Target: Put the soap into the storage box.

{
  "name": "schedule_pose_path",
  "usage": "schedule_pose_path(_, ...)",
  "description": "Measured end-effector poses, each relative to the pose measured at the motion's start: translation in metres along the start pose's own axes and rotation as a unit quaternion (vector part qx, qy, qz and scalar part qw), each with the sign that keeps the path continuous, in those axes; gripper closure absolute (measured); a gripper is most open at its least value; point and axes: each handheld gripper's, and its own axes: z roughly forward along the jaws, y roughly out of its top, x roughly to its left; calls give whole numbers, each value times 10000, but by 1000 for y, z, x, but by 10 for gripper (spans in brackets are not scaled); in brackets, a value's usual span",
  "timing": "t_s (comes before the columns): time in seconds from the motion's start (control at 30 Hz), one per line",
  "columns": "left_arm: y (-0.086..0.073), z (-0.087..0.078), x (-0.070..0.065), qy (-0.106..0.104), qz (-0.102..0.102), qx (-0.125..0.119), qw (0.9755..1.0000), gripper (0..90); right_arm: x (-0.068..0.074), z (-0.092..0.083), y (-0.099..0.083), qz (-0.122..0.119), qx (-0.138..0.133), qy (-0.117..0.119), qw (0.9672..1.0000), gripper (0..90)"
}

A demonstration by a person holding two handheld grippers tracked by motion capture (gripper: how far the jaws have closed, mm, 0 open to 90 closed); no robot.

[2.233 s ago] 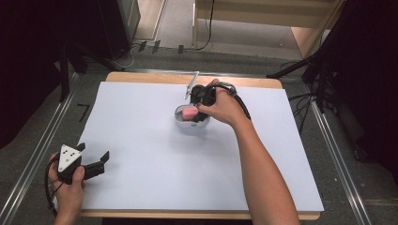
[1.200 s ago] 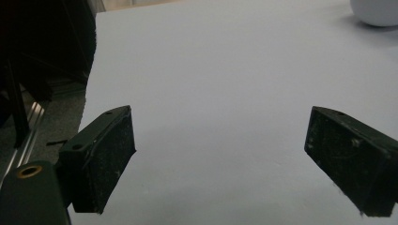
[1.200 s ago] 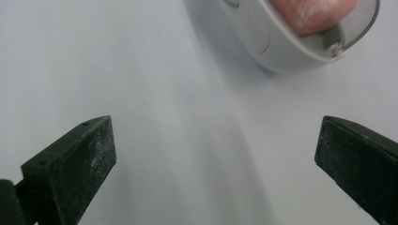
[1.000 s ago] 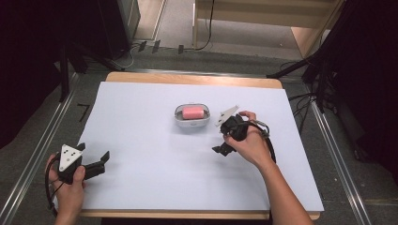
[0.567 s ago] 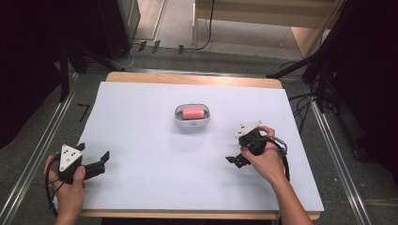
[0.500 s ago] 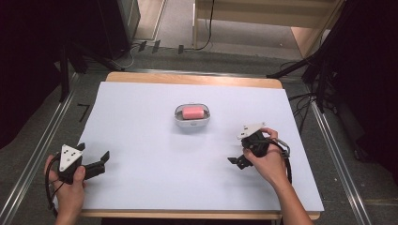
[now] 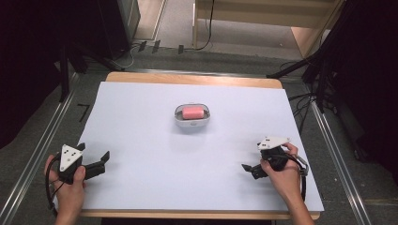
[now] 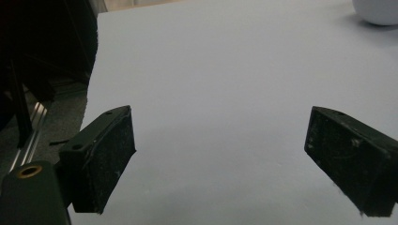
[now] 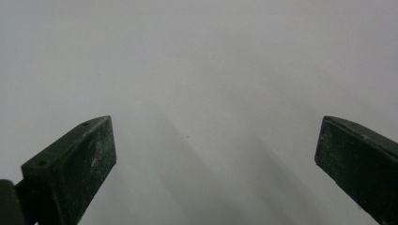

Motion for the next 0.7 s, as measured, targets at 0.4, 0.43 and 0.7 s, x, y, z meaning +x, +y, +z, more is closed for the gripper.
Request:
schedule_pose_path(0.4,0,0,0,18,4,8,10000,94,2,-18,-40,391,-388,-441,9975,0)
schedule_pose_path(0.43,0,0,0,10,-3,5,10000,94,2,-19,-42,446,-421,-451,9971,0)
schedule_pose_path(0.7,0,0,0,13,-6,-7,10000,94,-2,-32,-57,730,-725,-377,9940,0)
